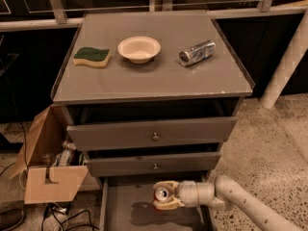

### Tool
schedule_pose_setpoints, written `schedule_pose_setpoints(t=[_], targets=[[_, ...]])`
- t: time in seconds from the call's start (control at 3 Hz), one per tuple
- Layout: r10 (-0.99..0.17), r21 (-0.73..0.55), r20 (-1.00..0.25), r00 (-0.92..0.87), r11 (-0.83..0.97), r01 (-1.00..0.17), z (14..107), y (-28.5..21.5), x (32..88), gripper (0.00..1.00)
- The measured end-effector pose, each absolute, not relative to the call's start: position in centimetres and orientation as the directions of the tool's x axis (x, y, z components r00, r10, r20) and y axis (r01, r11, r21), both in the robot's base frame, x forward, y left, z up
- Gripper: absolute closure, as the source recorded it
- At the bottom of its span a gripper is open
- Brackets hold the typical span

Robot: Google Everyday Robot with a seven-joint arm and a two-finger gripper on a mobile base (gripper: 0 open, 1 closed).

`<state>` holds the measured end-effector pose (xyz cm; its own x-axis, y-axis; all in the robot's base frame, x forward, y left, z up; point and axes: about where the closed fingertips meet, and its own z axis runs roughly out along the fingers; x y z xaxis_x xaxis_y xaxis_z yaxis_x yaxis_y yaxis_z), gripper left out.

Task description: Pick coke can from bottom drawer and place on counter

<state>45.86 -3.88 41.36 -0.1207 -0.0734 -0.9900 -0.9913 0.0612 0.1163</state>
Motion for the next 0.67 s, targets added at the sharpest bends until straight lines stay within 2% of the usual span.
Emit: schedule_pose_setpoints(t=[0.67], targets=[[-0.110,0.102,-0.989,-0.104,0.022,-0.995,47.7,-1.5,46.4,1.00]])
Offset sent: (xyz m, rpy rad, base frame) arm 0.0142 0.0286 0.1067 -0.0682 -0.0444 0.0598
